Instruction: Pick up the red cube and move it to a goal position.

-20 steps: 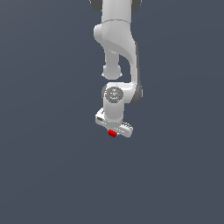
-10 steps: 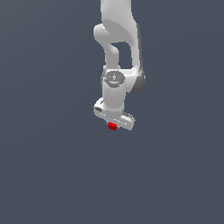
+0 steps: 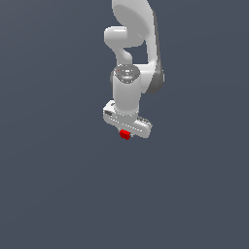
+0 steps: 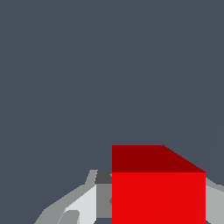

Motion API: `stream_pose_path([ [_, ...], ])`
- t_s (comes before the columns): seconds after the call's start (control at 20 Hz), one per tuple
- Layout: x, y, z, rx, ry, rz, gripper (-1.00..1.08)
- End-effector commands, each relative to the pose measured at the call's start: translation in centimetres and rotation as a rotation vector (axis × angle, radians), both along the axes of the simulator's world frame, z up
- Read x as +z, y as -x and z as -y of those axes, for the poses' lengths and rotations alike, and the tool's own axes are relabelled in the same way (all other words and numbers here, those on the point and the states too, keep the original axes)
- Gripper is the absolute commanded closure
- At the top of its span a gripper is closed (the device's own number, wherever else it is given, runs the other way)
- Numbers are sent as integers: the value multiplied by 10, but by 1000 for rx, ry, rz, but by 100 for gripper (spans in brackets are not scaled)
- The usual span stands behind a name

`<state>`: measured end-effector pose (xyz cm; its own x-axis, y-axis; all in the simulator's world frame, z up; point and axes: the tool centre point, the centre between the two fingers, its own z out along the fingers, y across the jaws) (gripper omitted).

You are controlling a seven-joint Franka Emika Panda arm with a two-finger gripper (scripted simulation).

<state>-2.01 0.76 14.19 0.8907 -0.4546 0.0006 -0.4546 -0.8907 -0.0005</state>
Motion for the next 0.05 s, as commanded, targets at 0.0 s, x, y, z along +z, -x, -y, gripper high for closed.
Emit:
stream_pose_path([
  [0.0,3,0,0,0,0,-1,108],
])
